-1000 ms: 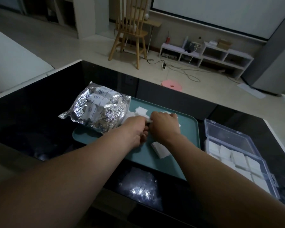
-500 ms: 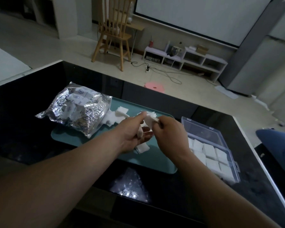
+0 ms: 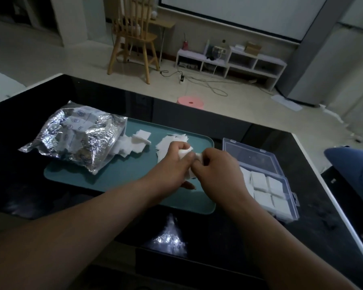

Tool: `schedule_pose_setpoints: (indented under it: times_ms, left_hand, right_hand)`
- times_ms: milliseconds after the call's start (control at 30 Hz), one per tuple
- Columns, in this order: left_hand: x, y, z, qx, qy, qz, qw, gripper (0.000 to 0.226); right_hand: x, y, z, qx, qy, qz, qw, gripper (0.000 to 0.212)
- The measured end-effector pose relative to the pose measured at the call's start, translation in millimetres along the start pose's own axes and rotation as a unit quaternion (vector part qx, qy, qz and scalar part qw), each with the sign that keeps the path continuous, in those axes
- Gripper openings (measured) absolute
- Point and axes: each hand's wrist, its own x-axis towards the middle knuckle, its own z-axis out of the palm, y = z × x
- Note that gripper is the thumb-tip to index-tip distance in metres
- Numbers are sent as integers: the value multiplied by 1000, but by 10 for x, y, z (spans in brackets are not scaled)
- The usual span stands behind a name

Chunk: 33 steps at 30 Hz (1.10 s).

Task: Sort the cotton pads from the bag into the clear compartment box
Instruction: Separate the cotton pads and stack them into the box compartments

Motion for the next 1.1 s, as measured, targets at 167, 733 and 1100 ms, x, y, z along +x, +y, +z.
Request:
schedule_pose_setpoints:
  times_ms: [167, 733, 1100]
  left_hand:
    - [-2, 15, -84, -78, -40, -36, 996, 28]
    - [-20, 107, -207, -219, -52, -141, 964, 31]
    - [-72, 127, -234, -237, -121, -176, 948, 58]
  right_hand:
    - [19, 17, -107, 124, -133, 7, 983, 40]
    - [-127, -11, 86, -73, -16, -160, 984, 29]
    - [-139, 1, -43, 98, -164, -140, 971, 38]
